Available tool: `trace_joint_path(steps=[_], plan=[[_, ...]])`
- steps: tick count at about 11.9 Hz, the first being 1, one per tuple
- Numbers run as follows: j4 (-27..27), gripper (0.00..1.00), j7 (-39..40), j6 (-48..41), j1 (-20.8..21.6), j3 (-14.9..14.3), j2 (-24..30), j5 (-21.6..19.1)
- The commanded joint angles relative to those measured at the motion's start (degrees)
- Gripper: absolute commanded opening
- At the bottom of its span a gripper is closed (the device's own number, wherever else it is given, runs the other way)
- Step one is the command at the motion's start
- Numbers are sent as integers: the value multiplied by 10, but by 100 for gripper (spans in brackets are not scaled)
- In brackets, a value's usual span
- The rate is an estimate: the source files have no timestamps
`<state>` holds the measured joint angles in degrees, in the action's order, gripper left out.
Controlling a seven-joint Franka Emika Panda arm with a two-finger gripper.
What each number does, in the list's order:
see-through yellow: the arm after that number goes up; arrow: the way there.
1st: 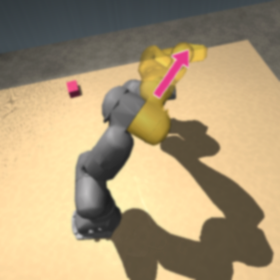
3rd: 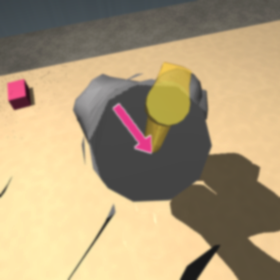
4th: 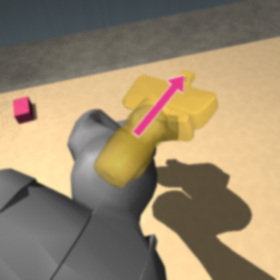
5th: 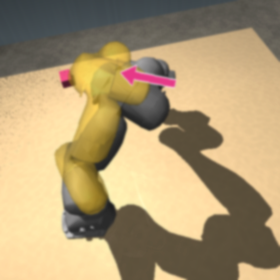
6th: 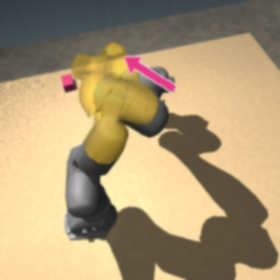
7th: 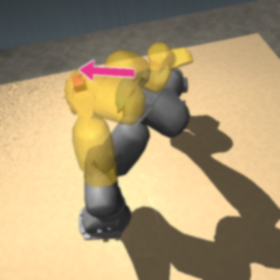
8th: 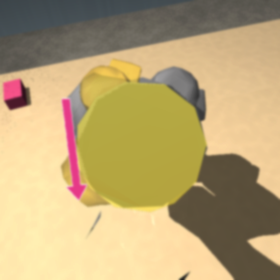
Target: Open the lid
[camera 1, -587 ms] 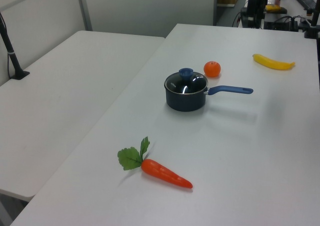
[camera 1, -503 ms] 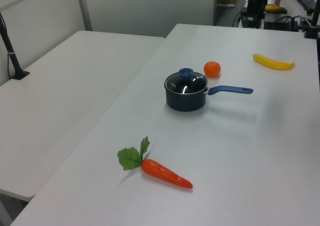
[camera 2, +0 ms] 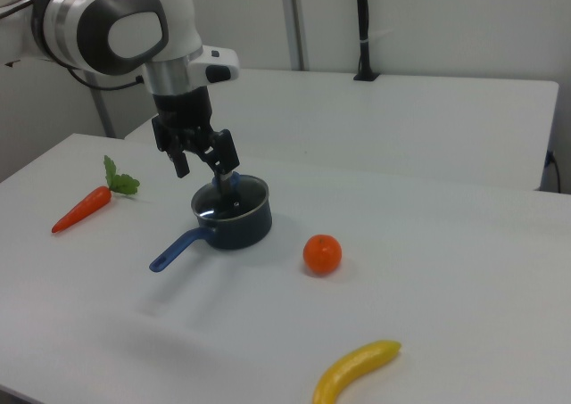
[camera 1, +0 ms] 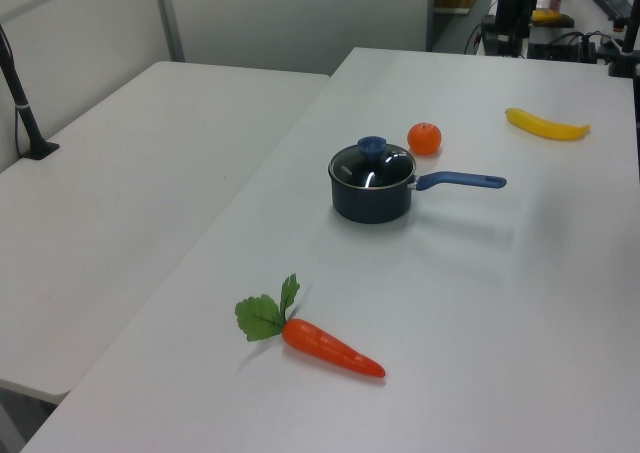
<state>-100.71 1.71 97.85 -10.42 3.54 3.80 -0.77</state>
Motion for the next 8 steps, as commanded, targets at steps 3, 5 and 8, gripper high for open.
trace_joint_path(steps=[3,5,8], plan=[[9,100,3,-21,0,6,-1,12],[10,100,-2,-27,4,8,-12,12],[26,100,1,-41,-2,8,-15,11]])
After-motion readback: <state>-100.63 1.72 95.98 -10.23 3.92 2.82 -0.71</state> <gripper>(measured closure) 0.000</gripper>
